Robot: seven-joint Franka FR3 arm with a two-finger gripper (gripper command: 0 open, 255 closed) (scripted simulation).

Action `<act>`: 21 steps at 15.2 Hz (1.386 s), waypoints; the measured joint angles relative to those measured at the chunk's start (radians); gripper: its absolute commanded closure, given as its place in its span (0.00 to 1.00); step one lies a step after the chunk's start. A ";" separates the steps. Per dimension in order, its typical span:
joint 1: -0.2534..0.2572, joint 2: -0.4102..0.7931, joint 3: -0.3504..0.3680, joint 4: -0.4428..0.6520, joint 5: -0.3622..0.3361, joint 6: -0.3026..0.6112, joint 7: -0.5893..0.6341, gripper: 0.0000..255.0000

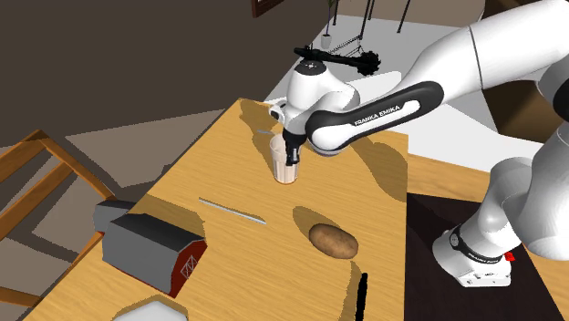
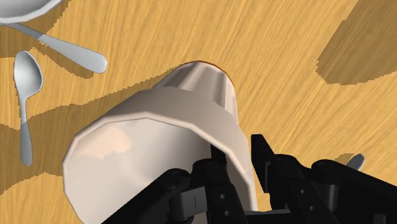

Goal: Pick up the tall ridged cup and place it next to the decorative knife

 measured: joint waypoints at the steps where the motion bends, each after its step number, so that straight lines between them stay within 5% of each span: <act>1: 0.001 -0.005 0.000 0.006 -0.001 -0.011 0.001 1.00; 21: 0.004 -0.095 0.000 0.166 -0.012 -0.261 0.000 1.00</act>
